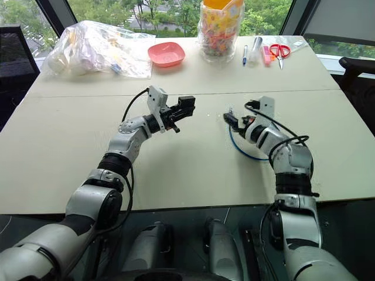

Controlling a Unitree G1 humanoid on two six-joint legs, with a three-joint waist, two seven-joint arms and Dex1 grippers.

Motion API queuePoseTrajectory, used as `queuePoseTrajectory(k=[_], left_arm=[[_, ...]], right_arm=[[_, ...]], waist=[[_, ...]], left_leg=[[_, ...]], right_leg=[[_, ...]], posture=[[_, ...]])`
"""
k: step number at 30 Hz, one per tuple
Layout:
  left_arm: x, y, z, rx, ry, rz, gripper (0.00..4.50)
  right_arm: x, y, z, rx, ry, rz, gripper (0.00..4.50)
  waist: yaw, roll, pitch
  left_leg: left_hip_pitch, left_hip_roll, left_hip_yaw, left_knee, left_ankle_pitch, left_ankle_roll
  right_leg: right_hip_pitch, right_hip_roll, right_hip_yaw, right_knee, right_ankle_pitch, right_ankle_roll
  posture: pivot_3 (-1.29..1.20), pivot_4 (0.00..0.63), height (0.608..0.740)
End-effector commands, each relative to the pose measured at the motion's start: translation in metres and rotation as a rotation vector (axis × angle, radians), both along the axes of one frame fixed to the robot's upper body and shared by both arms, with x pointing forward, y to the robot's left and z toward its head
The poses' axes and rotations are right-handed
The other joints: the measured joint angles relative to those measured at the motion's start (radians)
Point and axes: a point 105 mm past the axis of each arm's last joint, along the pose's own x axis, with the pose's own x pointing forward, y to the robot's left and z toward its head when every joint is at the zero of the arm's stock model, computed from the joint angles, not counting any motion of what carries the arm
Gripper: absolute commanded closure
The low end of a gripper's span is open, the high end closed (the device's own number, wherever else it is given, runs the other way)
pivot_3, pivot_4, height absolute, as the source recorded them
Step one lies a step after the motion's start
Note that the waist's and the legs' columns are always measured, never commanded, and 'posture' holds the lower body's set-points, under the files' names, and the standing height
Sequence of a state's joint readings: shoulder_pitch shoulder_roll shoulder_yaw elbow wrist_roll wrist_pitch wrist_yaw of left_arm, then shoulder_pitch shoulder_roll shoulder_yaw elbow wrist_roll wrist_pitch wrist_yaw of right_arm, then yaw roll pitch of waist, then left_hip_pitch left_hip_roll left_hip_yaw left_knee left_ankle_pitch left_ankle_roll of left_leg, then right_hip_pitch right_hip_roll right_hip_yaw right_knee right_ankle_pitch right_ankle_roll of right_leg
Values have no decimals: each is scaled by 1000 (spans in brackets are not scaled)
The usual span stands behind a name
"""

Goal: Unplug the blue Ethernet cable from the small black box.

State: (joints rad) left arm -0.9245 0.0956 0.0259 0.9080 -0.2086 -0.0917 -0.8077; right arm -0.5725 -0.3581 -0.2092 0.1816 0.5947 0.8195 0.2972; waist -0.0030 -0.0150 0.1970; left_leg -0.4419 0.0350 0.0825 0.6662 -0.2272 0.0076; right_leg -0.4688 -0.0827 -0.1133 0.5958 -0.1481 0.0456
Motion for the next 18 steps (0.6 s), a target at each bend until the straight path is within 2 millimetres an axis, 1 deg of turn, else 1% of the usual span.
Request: queuePoseTrajectory(k=[1,4,7,9,10,12,14,16,18], left_arm=[[6,-8,4,22,-84,65,3959],[7,-14,-10,58,-75,97,3959],[8,-14,-21,84,-51,117,3959],[7,-14,-24,87,-42,115,2927],[7,-14,-25,89,-35,110,2619],[7,-12,-26,88,-31,111,1824],[7,-8,-26,87,-29,107,818],[7,-2,-24,93,-31,90,36],[6,8,-20,88,-34,62,36]], right_arm=[[-15,13,22,2,-85,45,45],[-22,15,24,17,-106,29,45],[-24,10,25,29,-115,-7,45],[-25,8,26,29,-118,-16,0],[-25,6,26,26,-120,-21,0],[-25,2,26,19,-124,-35,0],[-26,-1,27,16,-129,-42,0],[-27,-3,28,13,-133,-43,0],[-29,-5,27,-11,-137,-37,0]], waist=[[5,0,0],[13,0,0],[14,0,0],[14,0,0],[14,0,0],[14,0,0],[13,0,0],[13,0,0],[12,0,0]], left_leg=[[0,0,0,0,0,0],[0,0,1,0,0,0],[0,0,0,1,0,0],[0,0,0,1,0,0],[0,1,0,1,0,0],[0,0,0,1,0,0],[0,0,0,1,0,0],[0,1,0,1,0,0],[0,1,0,1,0,0]], right_leg=[[0,0,0,0,0,0],[0,-1,0,-1,0,0],[0,-1,0,0,0,0],[0,-1,-1,0,0,0],[0,-1,-1,0,0,0],[0,-1,-1,0,0,0],[0,-1,-1,0,0,0],[0,0,-1,0,0,0],[0,0,-1,0,0,0]], posture=[[0,150,740],[0,150,740],[0,150,740],[0,150,740],[0,150,740],[0,150,740],[0,150,740],[0,150,740],[0,150,740]])
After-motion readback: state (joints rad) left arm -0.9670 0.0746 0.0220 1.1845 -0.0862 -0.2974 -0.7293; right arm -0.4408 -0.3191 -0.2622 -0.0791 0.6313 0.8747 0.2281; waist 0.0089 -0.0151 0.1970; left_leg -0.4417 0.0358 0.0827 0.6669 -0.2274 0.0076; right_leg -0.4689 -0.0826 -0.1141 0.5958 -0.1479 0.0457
